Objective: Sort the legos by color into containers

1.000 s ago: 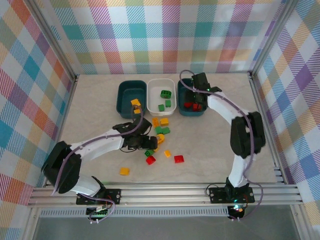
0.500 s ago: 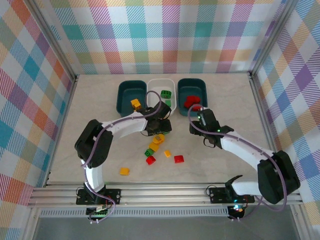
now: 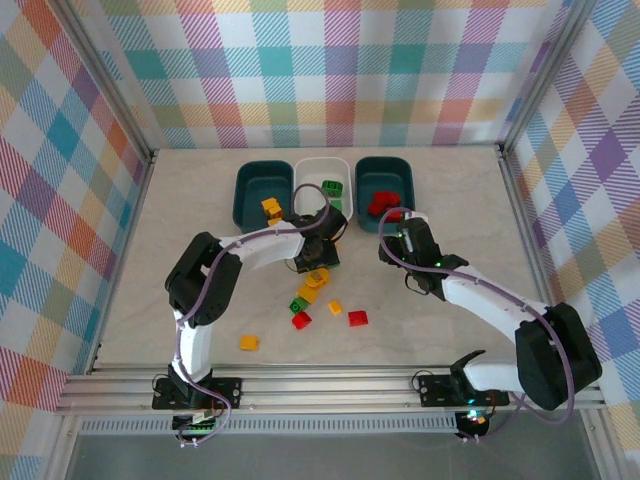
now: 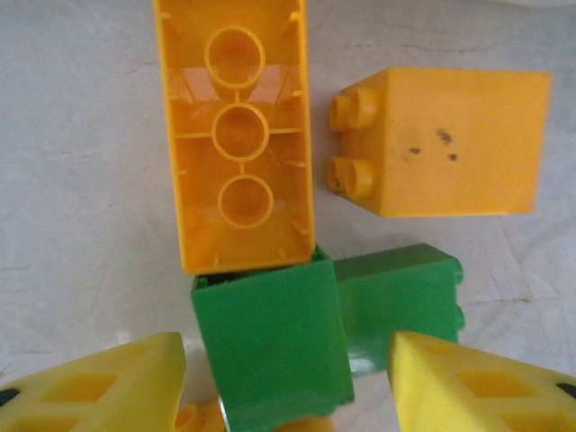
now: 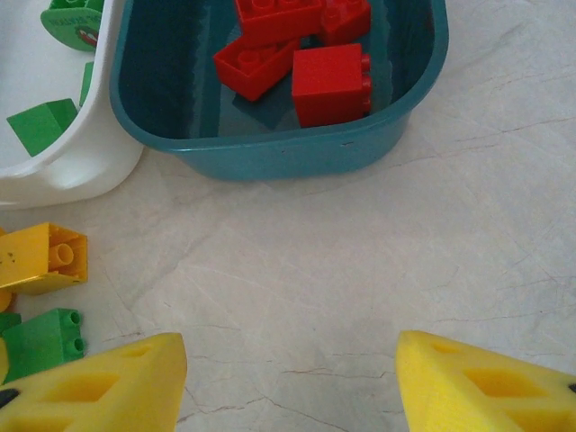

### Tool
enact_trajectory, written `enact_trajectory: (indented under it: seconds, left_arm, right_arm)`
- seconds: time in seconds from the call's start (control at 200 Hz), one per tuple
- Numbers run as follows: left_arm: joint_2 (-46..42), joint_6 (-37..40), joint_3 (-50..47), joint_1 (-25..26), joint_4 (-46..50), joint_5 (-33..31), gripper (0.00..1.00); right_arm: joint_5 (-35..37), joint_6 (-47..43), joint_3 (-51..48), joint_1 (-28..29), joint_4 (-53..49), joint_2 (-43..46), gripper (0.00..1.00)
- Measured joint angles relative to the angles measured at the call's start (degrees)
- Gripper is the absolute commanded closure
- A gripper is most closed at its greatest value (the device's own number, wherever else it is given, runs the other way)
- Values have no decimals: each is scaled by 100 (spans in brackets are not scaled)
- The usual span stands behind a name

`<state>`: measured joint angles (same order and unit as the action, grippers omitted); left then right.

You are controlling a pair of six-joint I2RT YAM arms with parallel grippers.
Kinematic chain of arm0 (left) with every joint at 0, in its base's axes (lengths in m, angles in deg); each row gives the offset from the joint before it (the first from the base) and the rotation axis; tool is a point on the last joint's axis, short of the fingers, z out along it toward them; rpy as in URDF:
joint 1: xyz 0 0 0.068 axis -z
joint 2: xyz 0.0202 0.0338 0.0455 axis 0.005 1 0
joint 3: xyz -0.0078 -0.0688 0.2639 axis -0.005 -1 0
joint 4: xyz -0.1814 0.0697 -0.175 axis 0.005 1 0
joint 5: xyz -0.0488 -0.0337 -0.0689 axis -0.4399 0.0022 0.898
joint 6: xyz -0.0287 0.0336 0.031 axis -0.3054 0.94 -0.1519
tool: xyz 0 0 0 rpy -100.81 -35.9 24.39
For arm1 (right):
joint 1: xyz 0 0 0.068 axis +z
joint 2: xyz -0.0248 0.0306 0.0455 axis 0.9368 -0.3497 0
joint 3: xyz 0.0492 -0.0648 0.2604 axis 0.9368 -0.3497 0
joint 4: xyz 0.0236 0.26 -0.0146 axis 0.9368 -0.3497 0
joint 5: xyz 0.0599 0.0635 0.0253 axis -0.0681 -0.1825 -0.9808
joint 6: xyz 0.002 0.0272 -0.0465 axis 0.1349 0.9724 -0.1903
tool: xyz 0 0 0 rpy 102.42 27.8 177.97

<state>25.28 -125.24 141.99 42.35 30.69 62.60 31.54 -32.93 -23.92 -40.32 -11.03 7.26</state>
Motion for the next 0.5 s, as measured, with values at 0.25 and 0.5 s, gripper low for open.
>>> enact_trajectory:
  seconds: [0.25, 0.5]
  left_arm:
    - [105, 33, 131, -4, -13, -107, 59]
    - [74, 153, 127, -4, 24, -247, 72]
  right_arm:
    - [-15, 11, 0, 2, 28, -20, 38]
    - [-35, 11, 0, 2, 111, -55, 38]
